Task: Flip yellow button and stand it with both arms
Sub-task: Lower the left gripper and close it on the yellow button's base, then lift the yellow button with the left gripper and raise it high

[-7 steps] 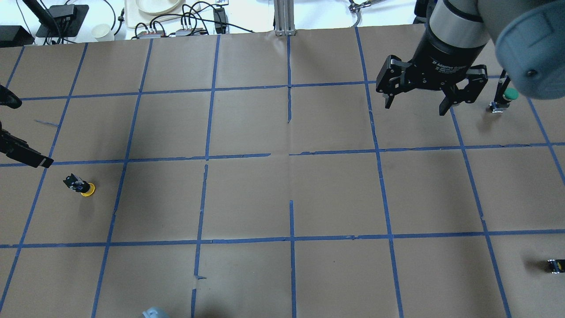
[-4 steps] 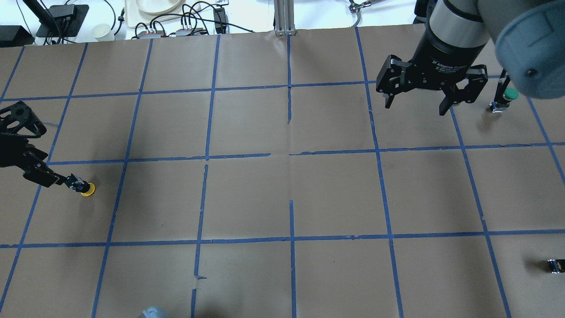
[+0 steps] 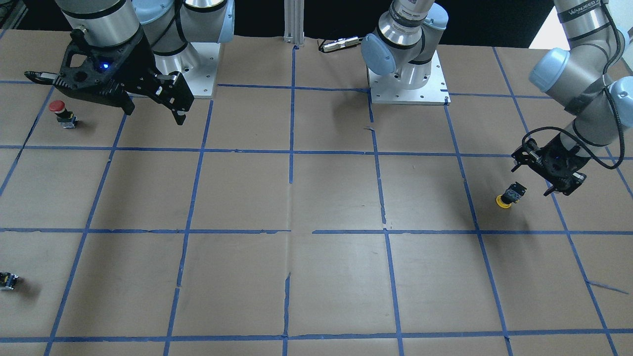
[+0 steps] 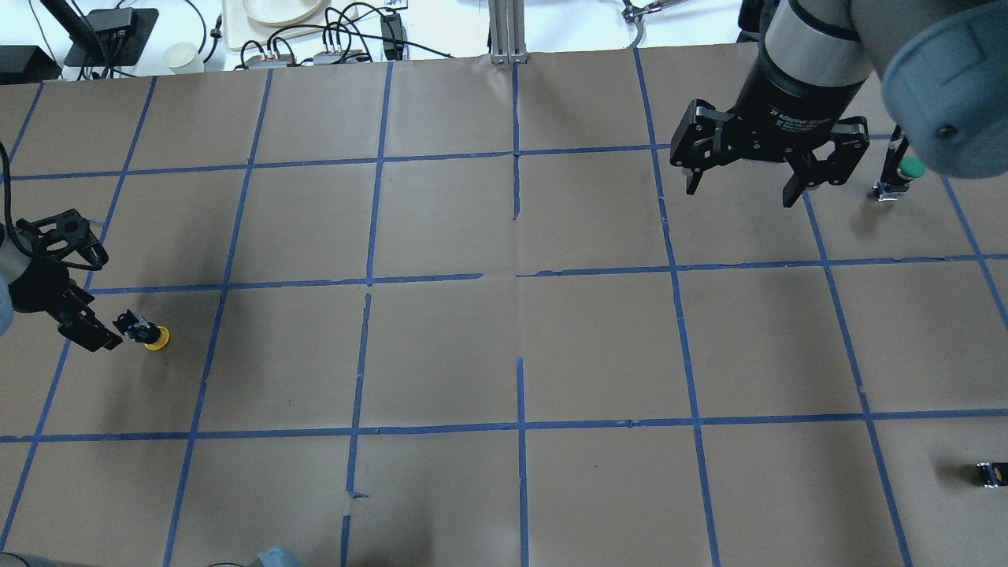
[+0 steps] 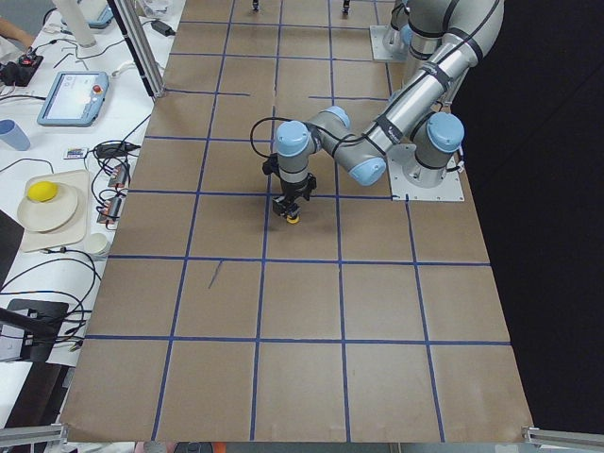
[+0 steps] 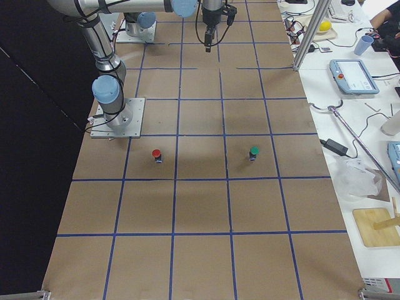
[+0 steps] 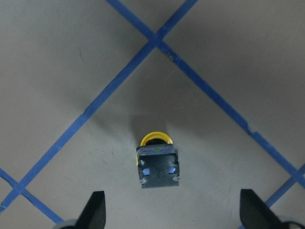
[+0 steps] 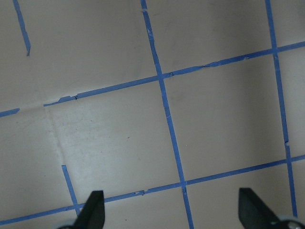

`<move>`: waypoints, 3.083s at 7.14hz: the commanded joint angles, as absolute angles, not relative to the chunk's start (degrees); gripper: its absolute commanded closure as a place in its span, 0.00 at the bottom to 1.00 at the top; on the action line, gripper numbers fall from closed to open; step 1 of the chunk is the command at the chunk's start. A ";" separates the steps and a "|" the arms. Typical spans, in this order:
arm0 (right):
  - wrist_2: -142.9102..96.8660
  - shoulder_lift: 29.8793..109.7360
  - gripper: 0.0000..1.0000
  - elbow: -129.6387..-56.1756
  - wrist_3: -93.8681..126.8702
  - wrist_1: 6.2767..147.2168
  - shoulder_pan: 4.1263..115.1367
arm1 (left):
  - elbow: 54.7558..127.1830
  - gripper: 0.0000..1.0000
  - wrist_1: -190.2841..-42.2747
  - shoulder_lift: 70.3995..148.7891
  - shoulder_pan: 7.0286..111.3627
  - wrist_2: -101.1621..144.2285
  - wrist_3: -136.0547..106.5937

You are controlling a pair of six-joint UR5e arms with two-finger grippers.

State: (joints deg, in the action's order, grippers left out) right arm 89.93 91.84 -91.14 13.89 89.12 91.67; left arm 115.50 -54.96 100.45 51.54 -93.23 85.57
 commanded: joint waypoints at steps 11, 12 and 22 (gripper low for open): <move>90.00 91.85 0.00 -91.14 13.89 89.30 91.58 | 119.44 0.59 -47.90 101.08 51.59 -90.79 85.44; 90.00 91.85 0.00 -91.06 13.80 89.38 91.58 | 119.44 0.68 -47.81 100.64 51.42 -90.88 85.52; 69.07 90.79 0.00 -90.88 32.95 84.86 85.88 | 103.56 0.76 -87.08 91.07 63.92 -59.71 47.74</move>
